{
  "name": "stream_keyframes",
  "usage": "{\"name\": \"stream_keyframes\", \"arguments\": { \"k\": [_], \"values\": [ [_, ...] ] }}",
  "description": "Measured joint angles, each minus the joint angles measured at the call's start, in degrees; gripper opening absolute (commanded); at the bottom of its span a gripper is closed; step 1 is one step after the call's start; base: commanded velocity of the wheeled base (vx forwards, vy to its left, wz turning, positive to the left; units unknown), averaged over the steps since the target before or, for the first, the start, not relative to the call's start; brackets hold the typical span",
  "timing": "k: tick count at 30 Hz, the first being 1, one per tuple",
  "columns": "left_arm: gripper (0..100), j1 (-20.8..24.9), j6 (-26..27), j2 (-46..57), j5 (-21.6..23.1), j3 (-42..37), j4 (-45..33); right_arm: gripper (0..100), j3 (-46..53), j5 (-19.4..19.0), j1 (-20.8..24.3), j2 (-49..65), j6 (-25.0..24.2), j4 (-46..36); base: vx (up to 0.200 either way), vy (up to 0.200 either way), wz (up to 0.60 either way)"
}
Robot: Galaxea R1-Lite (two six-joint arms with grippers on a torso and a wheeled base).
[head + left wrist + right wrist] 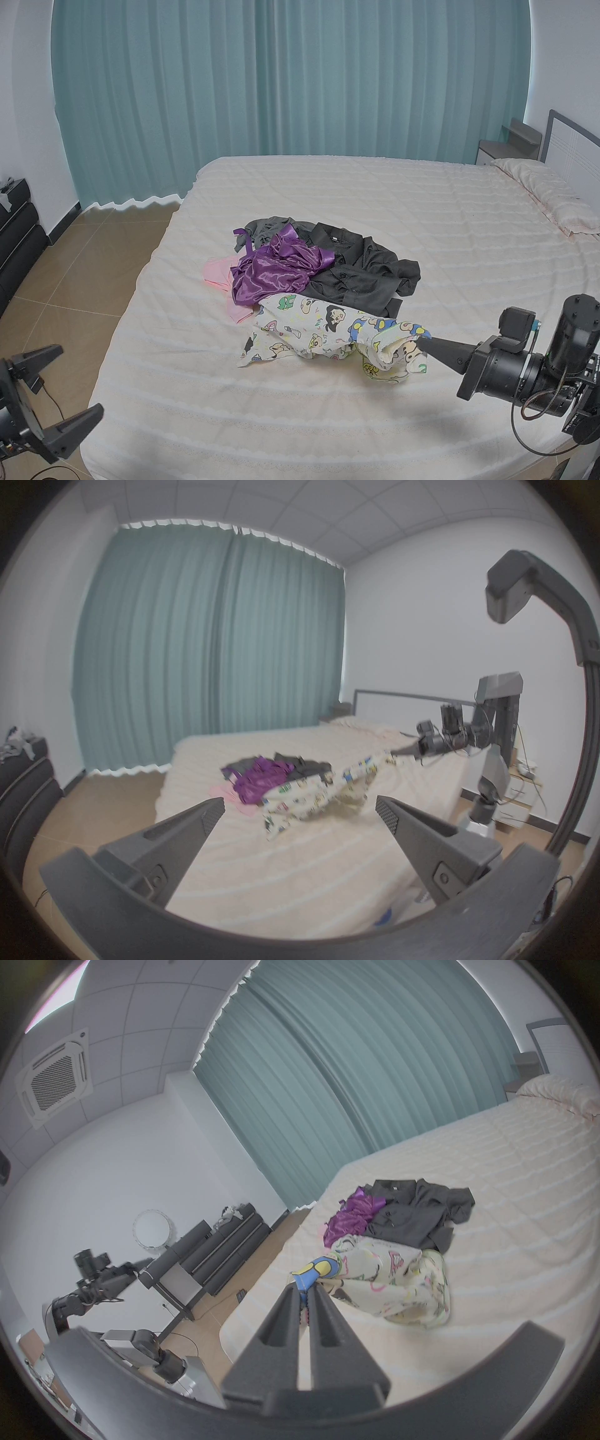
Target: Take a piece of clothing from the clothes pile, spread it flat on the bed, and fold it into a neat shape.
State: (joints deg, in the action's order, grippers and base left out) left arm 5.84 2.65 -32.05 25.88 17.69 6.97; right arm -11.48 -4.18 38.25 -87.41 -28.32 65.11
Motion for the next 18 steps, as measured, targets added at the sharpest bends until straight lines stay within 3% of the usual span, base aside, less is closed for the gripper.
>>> {"name": "stream_keyframes", "arguments": {
  "k": [8, 18],
  "values": [
    [100, 6.73, 2.52, -21.07, -0.87, 0.33, 7.94, 0, -0.61, -0.17, -0.09, 3.54, -0.06, 0.09, 0.0, 0.0, 0.0],
    [100, 15.04, 1.05, -51.3, -8.03, 0.89, 30.84, 0, -2.29, -0.74, -0.09, 4.97, -0.28, 0.35, 0.0, 0.0, 0.0]
  ]
}}
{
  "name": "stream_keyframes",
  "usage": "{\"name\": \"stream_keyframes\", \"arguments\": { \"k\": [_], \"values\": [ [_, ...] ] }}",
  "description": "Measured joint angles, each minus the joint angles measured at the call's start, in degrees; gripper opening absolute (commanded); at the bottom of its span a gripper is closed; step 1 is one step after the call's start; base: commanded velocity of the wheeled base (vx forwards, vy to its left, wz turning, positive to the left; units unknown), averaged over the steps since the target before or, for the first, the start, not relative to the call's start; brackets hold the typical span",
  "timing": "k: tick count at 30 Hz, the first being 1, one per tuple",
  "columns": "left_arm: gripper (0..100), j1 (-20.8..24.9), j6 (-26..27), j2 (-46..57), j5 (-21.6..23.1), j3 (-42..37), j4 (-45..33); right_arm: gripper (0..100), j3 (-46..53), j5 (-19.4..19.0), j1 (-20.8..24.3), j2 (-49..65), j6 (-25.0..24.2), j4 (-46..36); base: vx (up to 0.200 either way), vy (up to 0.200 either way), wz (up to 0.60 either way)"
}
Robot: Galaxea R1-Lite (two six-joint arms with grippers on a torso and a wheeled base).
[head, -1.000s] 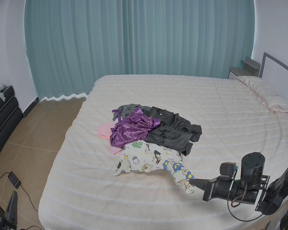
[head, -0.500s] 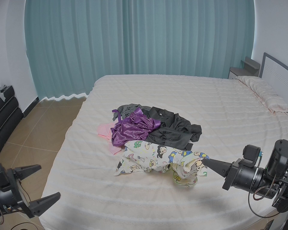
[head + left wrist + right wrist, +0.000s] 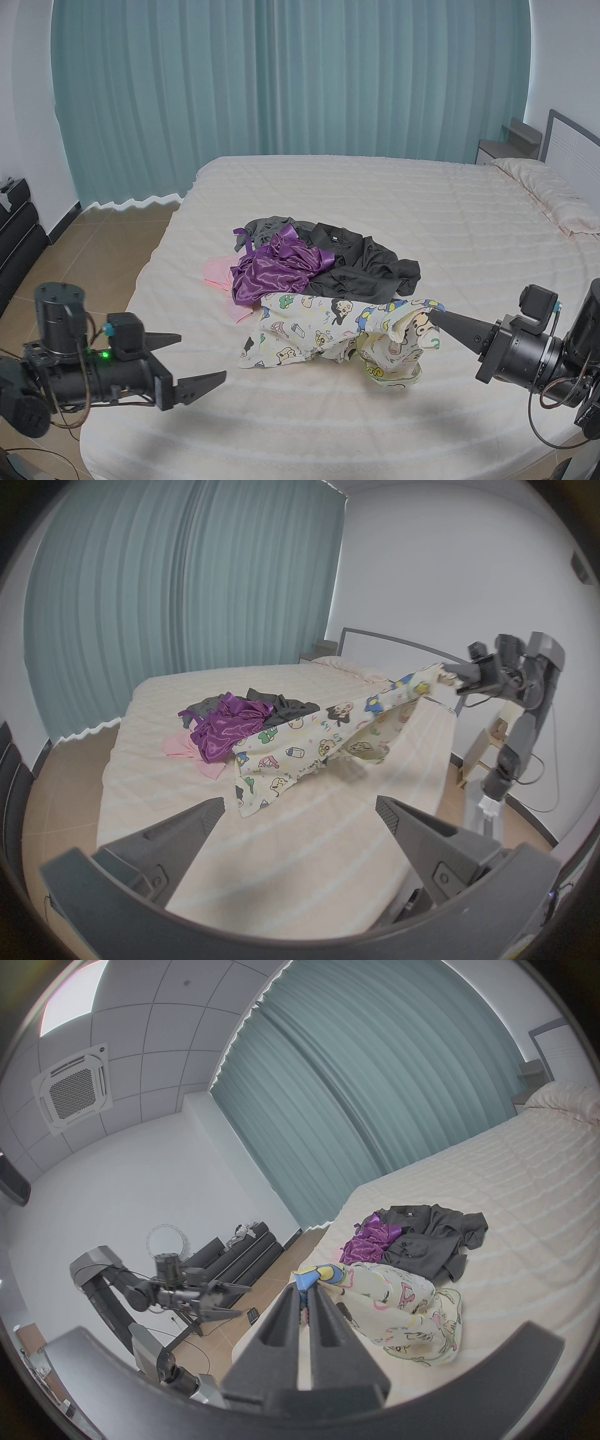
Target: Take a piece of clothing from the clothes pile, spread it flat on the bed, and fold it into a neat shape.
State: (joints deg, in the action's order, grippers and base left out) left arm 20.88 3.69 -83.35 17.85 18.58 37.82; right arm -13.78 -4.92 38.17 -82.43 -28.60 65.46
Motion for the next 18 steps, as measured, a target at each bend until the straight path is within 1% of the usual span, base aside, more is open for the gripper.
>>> {"name": "stream_keyframes", "arguments": {
  "k": [3, 4, 8, 9, 11, 13, 14, 18],
  "values": [
    [100, 2.4, -2.04, -9.07, -2.61, 0.94, 8.35, 0, -0.69, -0.18, 0.0, 0.27, -0.09, 0.06, 0.0, 0.0, 0.0],
    [100, 2.84, -2.47, -10.78, -3.13, 1.15, 9.8, 0, -0.89, -0.2, 0.0, 0.33, -0.09, 0.09, 0.0, 0.0, 0.0],
    [100, 6.03, -5.5, -23.27, -6.66, 3.33, 20.21, 0, -2.1, -0.33, 0.0, 0.73, -0.22, 0.17, 0.0, 0.0, 0.0],
    [100, 6.62, -6.12, -25.36, -7.27, 3.74, 21.77, 0, -2.36, -0.38, -0.02, 0.79, -0.27, 0.17, 0.0, 0.0, 0.0],
    [100, 8.61, -8.84, -31.15, -9.2, 5.25, 26.09, 0, -3.19, -0.44, -0.13, 1.04, -0.3, 0.22, 0.0, 0.0, 0.0],
    [100, 10.05, -11.5, -34.43, -10.7, 6.8, 28.42, 0, -3.85, -0.51, -0.16, 1.21, -0.35, 0.23, 0.0, 0.0, 0.0],
    [100, 11.3, -13.63, -37.13, -12.24, 8.57, 30.11, 0, -4.35, -0.55, -0.11, 1.34, -0.4, 0.23, 0.0, 0.0, 0.0],
    [100, 13.42, -16.69, -42.53, -15.75, 12.81, 33.56, 0, -5.46, -0.6, 0.26, 1.65, -0.46, 0.28, 0.0, 0.0, 0.0]
  ]
}}
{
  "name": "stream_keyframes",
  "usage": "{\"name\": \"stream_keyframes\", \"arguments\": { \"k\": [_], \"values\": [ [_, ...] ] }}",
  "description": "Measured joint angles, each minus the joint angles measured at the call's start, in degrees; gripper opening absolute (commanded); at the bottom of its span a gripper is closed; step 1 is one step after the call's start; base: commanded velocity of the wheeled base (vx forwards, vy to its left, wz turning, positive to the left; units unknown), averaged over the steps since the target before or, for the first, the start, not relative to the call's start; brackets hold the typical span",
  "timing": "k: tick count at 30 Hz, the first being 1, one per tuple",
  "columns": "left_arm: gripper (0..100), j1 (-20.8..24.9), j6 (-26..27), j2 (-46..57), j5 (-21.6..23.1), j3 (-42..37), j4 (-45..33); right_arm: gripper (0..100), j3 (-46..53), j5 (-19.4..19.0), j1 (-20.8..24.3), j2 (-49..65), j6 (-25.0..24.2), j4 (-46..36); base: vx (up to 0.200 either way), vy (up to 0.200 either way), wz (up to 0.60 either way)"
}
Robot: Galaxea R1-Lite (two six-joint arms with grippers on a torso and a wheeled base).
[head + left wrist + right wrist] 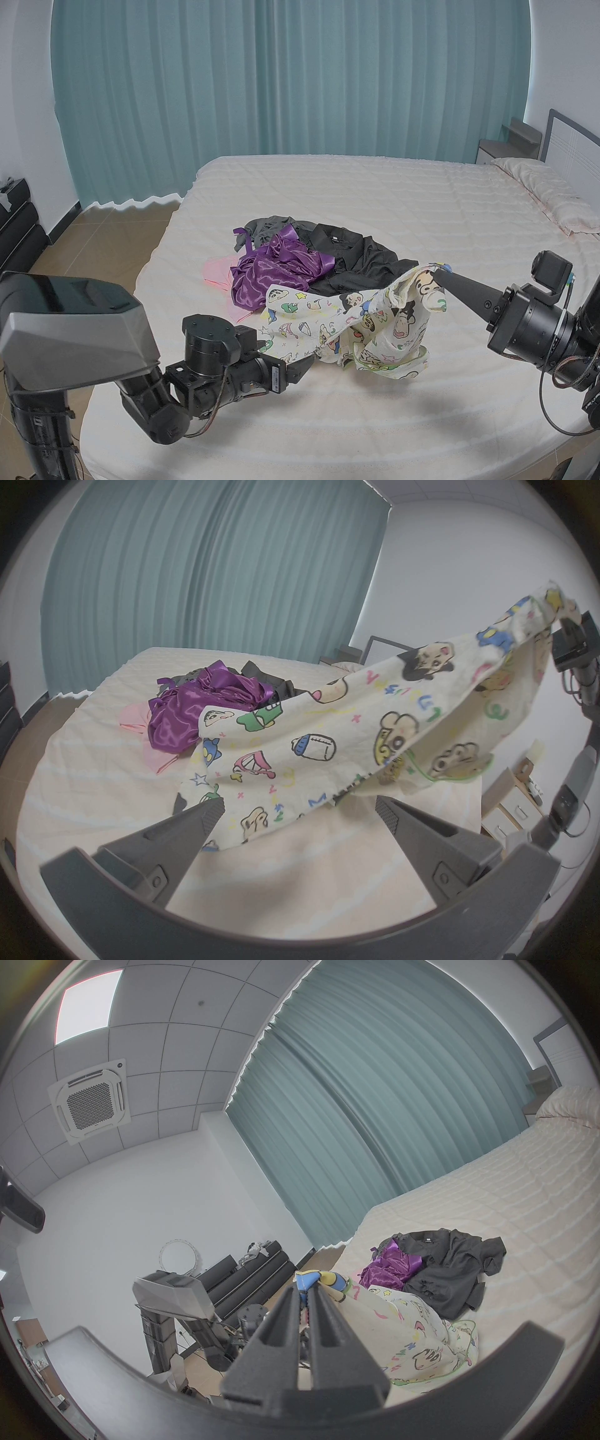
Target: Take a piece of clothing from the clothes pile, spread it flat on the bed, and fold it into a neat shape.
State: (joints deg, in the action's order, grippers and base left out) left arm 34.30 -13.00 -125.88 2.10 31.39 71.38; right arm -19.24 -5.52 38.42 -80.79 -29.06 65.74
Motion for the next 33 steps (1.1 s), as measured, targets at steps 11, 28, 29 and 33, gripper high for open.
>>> {"name": "stream_keyframes", "arguments": {
  "k": [11, 28, 29, 33],
  "values": [
    [100, 0.54, -1.95, -7.17, -5.22, 6.29, 2.74, 0, -0.9, -0.09, 0.18, 0.37, -0.02, 0.02, 0.0, 0.0, 0.0],
    [100, 0.76, -2.05, -5.44, -3.62, -4.19, 10.95, 0, -3.25, -0.22, -1.66, -1.32, -0.11, 0.0, 0.0, 0.0, 0.0],
    [100, 0.76, -2.02, -5.35, -3.6, -4.28, 11.17, 0, -3.52, -0.24, -1.66, -1.4, -0.11, -0.05, 0.0, 0.0, 0.0],
    [100, 0.76, -1.94, -6.7, -3.6, -2.71, 11.42, 0, -4.41, -0.24, -1.38, -1.51, -0.13, -0.11, 0.0, 0.0, 0.0]
  ]
}}
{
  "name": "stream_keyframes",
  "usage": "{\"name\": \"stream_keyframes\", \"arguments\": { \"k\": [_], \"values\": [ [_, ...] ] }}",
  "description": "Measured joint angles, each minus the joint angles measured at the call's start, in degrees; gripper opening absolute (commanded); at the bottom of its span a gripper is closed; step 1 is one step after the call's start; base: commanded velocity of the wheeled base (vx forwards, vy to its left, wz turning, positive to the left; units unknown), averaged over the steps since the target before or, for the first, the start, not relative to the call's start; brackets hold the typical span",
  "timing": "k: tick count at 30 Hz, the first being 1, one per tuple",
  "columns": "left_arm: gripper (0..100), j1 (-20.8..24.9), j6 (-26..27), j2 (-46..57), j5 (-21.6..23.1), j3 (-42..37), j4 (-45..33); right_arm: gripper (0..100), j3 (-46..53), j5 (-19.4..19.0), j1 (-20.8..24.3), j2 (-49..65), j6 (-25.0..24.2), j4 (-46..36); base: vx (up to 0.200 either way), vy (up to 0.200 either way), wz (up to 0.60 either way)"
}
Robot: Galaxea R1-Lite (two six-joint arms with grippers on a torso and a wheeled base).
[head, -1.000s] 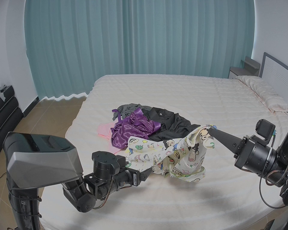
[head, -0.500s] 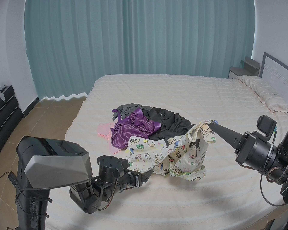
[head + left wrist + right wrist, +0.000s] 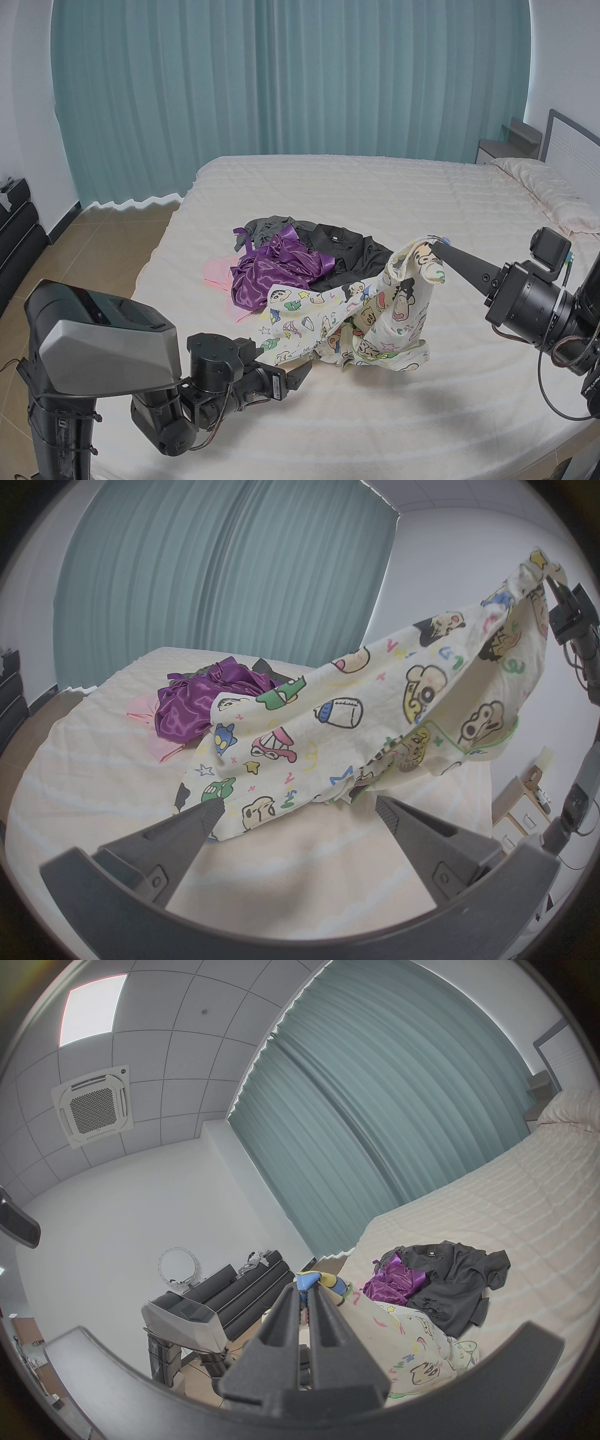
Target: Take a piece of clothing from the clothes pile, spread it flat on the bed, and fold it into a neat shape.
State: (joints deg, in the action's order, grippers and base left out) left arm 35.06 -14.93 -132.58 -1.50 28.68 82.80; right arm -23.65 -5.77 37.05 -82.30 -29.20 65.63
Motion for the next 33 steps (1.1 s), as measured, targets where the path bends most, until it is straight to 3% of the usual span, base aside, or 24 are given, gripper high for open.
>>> {"name": "stream_keyframes", "arguments": {
  "k": [14, 15, 26, 33],
  "values": [
    [100, -3.25, 0.27, -11.72, -0.38, 13.42, 1.04, 0, -1.4, 0.02, 0.6, -0.06, 0.0, 0.02, 0.0, 0.0, 0.0],
    [0, -3.64, 0.27, -12.45, -0.35, 14.14, 0.9, 0, -1.43, 0.02, 0.57, -0.04, 0.02, 0.02, 0.0, 0.0, 0.0],
    [0, -6.31, -0.15, -15.71, -0.3, 15.47, 1.08, 0, -1.21, 0.07, -0.39, -0.44, -0.72, 0.0, 0.0, 0.0, 0.0],
    [0, -7.61, -0.33, -12.73, -2.05, 10.4, 3.96, 0, -0.02, 0.22, -2.55, -1.77, -0.8, -0.27, 0.0, 0.0, 0.0]
  ]
}}
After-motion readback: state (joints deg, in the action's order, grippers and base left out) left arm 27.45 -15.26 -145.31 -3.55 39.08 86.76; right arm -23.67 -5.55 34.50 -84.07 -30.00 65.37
